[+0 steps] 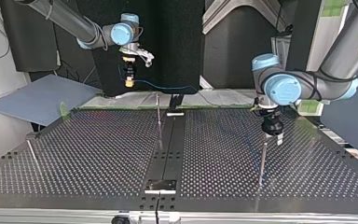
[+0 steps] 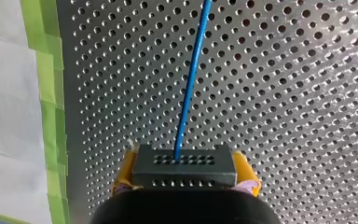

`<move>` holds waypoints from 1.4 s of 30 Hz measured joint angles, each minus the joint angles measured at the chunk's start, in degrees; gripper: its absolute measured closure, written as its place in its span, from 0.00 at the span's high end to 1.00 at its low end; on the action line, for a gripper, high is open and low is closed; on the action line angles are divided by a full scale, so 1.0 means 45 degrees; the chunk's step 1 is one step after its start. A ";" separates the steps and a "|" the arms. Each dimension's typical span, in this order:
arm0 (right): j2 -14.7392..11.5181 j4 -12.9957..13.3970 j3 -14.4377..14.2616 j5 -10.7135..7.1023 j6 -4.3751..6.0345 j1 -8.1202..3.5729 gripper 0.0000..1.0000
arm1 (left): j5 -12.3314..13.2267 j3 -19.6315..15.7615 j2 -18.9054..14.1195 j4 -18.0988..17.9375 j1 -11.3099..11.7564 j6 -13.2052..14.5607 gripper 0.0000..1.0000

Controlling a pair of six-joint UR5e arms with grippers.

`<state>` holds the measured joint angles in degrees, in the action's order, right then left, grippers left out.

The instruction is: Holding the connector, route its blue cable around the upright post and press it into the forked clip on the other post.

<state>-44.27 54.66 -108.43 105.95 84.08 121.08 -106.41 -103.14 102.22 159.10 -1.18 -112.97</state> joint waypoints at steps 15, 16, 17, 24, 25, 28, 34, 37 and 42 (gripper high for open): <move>0.0001 0.0120 0.0009 -0.0023 0.0049 0.0035 0.08 | -0.1240 -0.0705 -0.1731 0.1754 0.0400 0.1343 1.00; 0.0002 0.0131 0.0010 -0.0024 0.0049 0.0037 0.08 | -0.1220 -0.0589 -0.1869 0.1893 0.0413 0.1437 1.00; 0.0001 0.0143 0.0008 -0.0025 0.0050 0.0036 0.08 | -0.1192 -0.0496 -0.1974 0.1994 0.0419 0.1508 1.00; -0.0001 0.0205 0.0006 -0.0028 0.0066 0.0036 0.08 | -0.0698 0.0201 -0.2685 0.2708 0.0390 0.1930 1.00; 0.0000 0.0209 0.0005 -0.0027 0.0068 0.0036 0.08 | -0.0574 0.0328 -0.2816 0.2834 0.0379 0.1982 1.00; 0.0000 0.0227 0.0006 -0.0027 0.0071 0.0036 0.08 | -0.0255 0.0655 -0.3142 0.3163 0.0376 0.2119 1.00; -0.0001 0.0269 0.0005 -0.0028 0.0087 -0.0009 0.08 | 0.0270 0.1306 -0.3792 0.3817 0.0349 0.2179 1.00; 0.0000 0.0275 0.0010 -0.0029 0.0089 -0.0018 0.08 | 0.0526 0.1598 -0.4085 0.4104 0.0341 0.2182 1.00; 0.0000 0.0303 0.0007 -0.0028 0.0098 -0.0032 0.08 | 0.1028 0.2076 -0.4600 0.4625 0.0342 0.2190 1.00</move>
<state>-44.27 56.03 -108.39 105.83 84.52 120.94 -101.79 -93.80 81.52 179.91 0.37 -103.11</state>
